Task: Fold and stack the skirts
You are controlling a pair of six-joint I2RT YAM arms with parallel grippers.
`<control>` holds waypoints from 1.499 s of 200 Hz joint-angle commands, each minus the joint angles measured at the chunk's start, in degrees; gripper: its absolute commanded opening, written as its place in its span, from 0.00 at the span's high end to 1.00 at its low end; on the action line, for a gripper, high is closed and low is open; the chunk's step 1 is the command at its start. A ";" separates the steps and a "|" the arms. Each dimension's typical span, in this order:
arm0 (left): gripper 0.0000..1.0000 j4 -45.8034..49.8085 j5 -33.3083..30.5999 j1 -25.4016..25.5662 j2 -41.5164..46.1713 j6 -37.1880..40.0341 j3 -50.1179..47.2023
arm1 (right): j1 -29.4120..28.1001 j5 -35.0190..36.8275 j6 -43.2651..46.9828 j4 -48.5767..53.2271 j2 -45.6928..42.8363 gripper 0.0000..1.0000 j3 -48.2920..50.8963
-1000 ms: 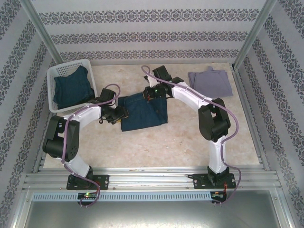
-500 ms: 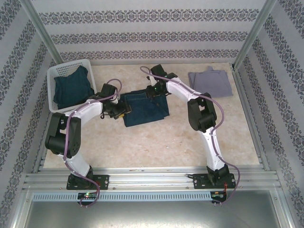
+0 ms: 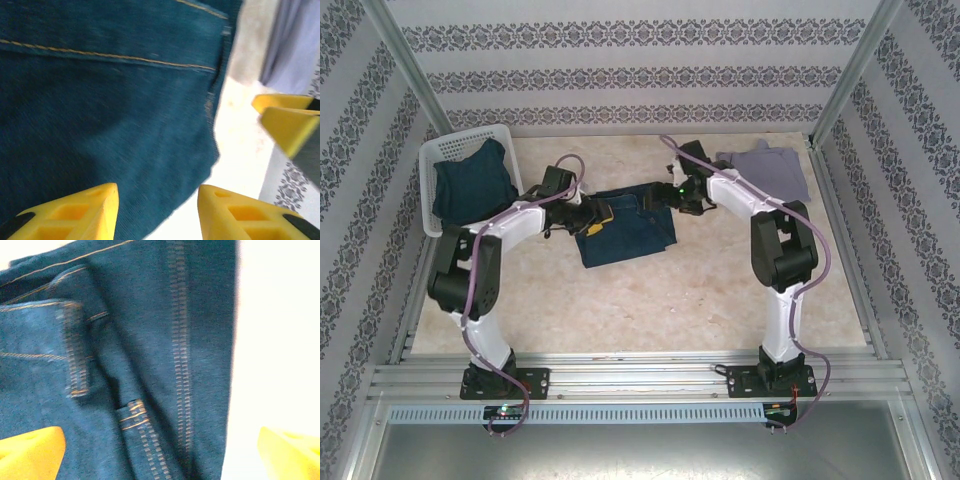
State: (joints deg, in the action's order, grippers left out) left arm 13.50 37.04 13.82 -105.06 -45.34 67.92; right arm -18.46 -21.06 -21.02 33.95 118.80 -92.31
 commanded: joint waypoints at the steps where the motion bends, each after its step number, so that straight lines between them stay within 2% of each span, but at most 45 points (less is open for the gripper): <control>1: 0.54 1.33 -2.15 0.13 -3.03 0.66 2.73 | 1.55 -6.87 -0.29 0.76 2.93 0.02 -0.95; 21: 0.53 2.02 -3.31 0.15 -5.07 1.50 3.21 | 2.38 -6.76 0.63 1.20 5.22 0.02 -1.76; 90: 0.54 1.40 -3.85 0.15 -7.58 1.75 1.26 | 1.32 -19.17 0.66 0.80 9.53 0.03 -3.32; 115: 0.54 0.67 -3.48 0.13 -8.20 1.29 0.51 | -0.41 -16.81 1.23 1.01 8.05 0.04 -2.32; 139: 0.54 0.27 -3.13 0.13 -8.15 1.17 0.14 | -1.10 -20.41 -0.67 -1.22 7.19 0.04 -0.89; 175: 0.54 -0.30 -2.92 0.12 -8.15 1.15 -0.10 | -2.20 -22.18 -1.73 -2.52 7.03 0.07 -0.19; 197: 0.54 -0.96 -2.60 0.11 -8.32 0.88 -0.35 | -2.60 -24.47 -3.44 -4.39 7.74 0.17 0.29; 250: 0.54 -2.48 -2.06 0.15 -8.76 0.10 -1.14 | -4.65 -26.71 -5.38 -6.74 9.42 0.53 -0.23; 271: 0.54 -2.87 -1.79 0.15 -8.68 -0.10 -1.48 | -4.65 -22.91 -7.59 -7.75 9.17 0.74 0.19; 300: 0.54 -2.56 -0.88 -0.02 -7.62 -0.24 -1.19 | -5.08 -14.08 -5.12 -1.77 8.81 0.99 -2.66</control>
State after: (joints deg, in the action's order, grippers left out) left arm 11.20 35.94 13.80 -111.63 -45.19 67.88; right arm -22.20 -41.56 -27.29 28.16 127.09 -92.53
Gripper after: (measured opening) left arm 0.457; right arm 0.109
